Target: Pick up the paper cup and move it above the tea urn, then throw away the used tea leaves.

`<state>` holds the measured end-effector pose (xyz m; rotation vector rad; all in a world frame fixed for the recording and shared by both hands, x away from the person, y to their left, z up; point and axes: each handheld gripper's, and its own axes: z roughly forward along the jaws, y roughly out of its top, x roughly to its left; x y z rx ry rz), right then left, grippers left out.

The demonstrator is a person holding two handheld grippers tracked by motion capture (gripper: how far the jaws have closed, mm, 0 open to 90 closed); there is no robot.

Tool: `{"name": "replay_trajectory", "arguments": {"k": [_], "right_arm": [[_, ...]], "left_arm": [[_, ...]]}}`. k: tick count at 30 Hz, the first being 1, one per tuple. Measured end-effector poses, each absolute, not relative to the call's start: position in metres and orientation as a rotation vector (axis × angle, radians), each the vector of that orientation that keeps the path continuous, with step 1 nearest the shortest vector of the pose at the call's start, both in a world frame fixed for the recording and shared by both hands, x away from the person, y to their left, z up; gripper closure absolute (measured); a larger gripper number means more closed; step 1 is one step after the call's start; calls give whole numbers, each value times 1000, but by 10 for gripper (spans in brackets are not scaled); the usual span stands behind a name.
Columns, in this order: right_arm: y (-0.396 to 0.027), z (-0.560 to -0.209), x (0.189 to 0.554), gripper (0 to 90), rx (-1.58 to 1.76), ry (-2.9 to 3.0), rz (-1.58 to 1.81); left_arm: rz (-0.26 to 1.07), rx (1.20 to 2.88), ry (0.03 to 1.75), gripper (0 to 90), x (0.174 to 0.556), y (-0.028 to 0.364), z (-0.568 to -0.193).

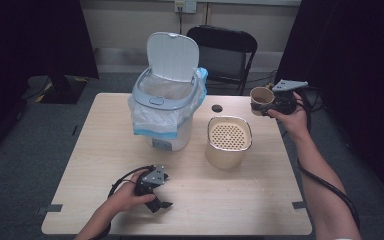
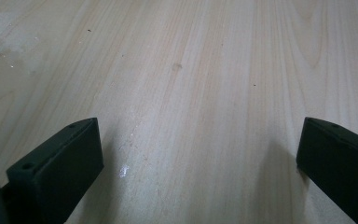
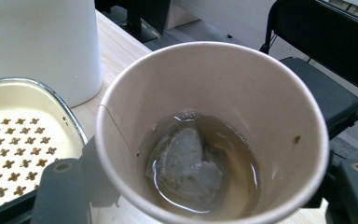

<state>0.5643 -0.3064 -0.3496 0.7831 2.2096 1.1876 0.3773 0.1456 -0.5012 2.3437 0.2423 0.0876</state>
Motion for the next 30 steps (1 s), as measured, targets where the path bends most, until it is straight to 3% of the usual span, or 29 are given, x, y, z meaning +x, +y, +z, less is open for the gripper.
{"name": "replay_trajectory", "arguments": {"k": [16,30], "right_arm": [[-286,-346,554,285,598,2193,1087],[-258,-350,530,292,315,2150,746]], "left_arm": [[92,2335,239,0,377,146,-502],[89,2331,242,0,377,145,-502]]}}
